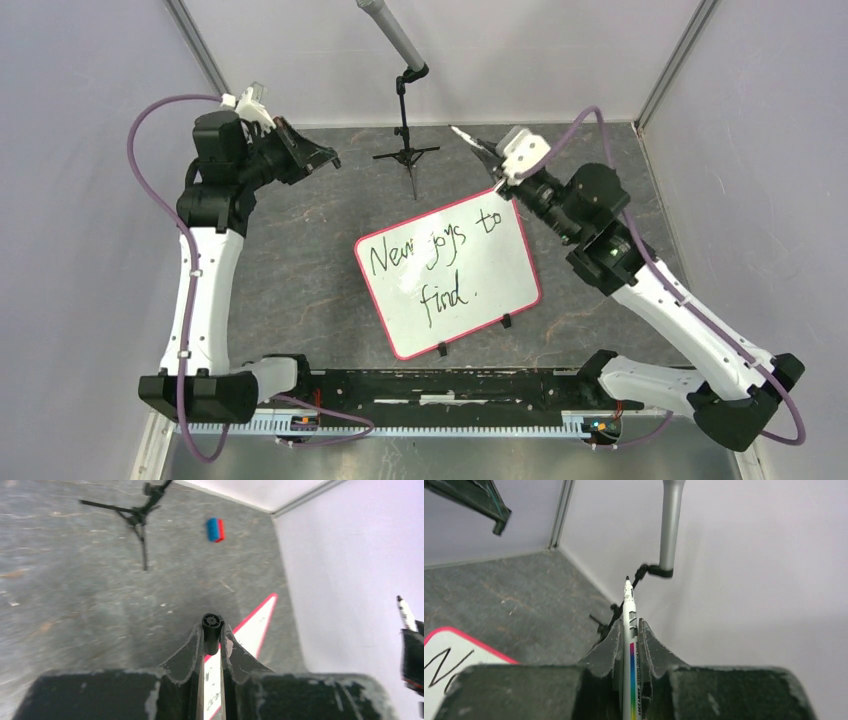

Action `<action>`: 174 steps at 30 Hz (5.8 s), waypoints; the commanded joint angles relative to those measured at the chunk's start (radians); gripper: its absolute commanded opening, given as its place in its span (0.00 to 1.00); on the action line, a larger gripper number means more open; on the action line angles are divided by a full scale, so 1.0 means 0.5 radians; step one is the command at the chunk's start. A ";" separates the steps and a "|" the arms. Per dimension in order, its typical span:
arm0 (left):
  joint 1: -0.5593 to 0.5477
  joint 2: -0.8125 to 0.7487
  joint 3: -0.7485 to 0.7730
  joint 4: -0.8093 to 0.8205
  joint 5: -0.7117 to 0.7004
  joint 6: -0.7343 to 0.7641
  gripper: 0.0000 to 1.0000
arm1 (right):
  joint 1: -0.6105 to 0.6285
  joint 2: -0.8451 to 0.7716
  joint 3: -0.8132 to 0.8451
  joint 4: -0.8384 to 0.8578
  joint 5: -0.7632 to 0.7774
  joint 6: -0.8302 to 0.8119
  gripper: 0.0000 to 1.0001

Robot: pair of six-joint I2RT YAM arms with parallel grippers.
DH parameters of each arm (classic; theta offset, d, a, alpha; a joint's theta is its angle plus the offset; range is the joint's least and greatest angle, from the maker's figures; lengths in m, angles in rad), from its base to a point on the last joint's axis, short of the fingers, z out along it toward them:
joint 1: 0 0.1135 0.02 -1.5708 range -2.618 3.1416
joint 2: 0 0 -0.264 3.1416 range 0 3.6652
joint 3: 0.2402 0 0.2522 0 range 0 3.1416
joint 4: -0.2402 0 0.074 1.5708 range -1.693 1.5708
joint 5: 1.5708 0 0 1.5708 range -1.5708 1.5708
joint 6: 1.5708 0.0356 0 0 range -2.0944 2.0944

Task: Write a sentence on the whiteboard
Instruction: Insert the whiteboard marker without the cap into the pen cap.

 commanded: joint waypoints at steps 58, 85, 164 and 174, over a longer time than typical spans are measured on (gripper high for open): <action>-0.280 -0.729 -1.353 2.005 0.666 -2.109 0.02 | 1.632 0.283 -0.830 1.832 1.349 -2.802 0.00; -0.313 -0.748 -1.332 2.004 0.701 -2.137 0.02 | 1.667 0.349 -0.782 1.803 1.369 -2.797 0.00; -0.794 -0.712 -1.373 1.581 0.830 -1.526 0.03 | 1.451 0.633 -0.757 2.220 1.278 -3.171 0.00; -0.815 -0.714 -1.390 1.566 0.840 -1.514 0.03 | 1.363 0.638 -0.795 2.260 1.168 -3.204 0.00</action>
